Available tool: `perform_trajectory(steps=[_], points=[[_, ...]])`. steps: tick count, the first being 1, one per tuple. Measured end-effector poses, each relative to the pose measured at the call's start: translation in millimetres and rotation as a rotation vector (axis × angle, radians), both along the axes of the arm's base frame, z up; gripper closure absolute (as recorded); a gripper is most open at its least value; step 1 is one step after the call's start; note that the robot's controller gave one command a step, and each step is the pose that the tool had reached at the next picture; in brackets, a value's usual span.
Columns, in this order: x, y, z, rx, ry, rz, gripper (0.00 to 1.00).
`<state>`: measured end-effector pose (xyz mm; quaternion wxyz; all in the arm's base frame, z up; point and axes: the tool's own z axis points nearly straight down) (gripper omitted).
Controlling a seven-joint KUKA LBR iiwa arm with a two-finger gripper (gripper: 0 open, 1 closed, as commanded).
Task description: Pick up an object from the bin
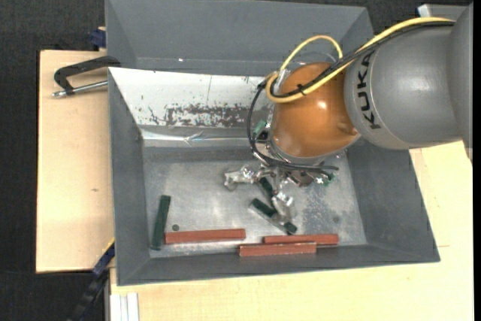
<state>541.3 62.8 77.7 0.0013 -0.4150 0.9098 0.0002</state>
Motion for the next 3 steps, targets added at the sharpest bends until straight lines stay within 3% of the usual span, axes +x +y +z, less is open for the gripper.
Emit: perform_trajectory(steps=[1,2,3], points=[[-16.3,-0.1,5.8,-0.001,0.000,0.312,0.00],[-9.5,-15.3,28.0,0.000,-0.003,0.457,0.00],[6.9,-25.6,10.2,0.000,-0.003,0.797,1.00]])
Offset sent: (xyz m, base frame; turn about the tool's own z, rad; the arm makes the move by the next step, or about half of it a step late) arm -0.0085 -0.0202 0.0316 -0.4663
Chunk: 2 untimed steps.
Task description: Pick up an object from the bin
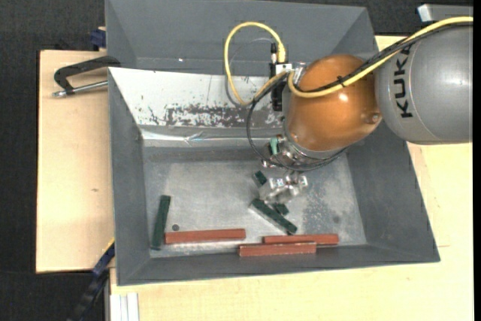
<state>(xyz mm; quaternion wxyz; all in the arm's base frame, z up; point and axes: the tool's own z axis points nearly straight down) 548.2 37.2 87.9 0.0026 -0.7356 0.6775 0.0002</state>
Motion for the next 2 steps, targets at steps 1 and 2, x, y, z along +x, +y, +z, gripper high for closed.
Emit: perform_trajectory(steps=[1,2], points=[[-0.1,0.0,0.0,0.000,0.001,0.000,0.00],[-0.1,0.1,0.0,0.000,0.001,-0.001,0.00]])
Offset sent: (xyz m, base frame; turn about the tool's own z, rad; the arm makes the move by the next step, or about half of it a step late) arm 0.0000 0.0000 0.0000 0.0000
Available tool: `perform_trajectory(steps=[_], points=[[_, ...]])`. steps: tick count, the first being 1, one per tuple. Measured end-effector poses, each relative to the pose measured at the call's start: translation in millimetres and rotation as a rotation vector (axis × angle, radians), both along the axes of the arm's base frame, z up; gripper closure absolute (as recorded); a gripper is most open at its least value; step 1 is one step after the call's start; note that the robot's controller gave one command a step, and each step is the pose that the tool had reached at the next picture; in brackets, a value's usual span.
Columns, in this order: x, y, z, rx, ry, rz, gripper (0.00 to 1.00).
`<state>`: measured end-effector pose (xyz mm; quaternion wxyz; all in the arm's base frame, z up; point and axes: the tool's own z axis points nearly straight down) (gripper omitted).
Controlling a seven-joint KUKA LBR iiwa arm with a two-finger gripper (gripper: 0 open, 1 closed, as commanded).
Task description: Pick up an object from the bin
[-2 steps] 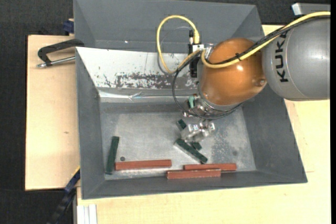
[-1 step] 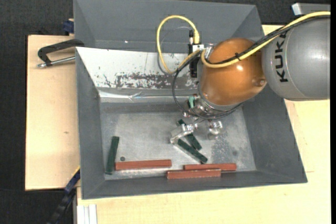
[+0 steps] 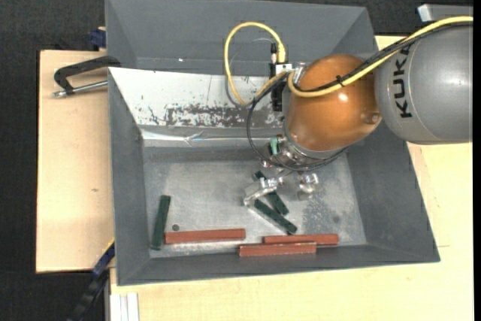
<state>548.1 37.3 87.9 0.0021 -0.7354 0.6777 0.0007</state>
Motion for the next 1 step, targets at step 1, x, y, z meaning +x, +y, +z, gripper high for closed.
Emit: perform_trajectory(steps=[1], points=[[-33.9,3.9,-16.7,-0.003,-0.003,0.421,1.00]])
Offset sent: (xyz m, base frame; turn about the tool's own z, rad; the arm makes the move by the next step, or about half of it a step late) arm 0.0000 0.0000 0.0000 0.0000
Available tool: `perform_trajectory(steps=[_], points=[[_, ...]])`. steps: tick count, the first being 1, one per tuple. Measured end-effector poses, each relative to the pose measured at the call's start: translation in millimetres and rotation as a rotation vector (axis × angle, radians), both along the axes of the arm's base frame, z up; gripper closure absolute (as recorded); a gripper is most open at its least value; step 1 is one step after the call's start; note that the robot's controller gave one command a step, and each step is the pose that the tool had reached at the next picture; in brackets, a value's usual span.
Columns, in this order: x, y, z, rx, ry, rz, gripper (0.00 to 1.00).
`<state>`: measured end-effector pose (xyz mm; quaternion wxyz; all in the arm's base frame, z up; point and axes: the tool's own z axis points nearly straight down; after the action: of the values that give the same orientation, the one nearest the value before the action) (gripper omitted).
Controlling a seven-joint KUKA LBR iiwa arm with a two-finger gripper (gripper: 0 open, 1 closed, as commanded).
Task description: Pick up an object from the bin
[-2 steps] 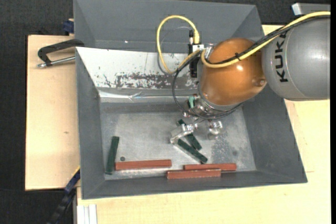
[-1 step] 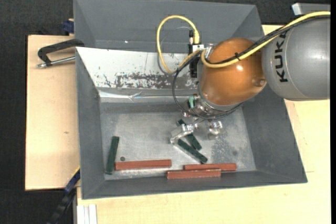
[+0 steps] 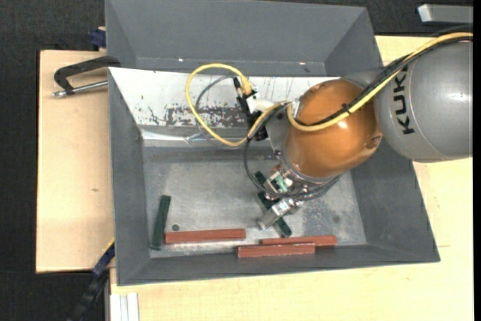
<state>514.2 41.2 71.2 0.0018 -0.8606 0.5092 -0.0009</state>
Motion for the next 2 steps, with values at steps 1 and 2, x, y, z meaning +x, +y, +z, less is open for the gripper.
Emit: perform_trajectory(steps=[1,2], points=[[0.0,0.0,0.1,0.000,0.000,0.000,1.00],[27.2,3.3,143.1,0.001,0.000,-0.008,1.00]])
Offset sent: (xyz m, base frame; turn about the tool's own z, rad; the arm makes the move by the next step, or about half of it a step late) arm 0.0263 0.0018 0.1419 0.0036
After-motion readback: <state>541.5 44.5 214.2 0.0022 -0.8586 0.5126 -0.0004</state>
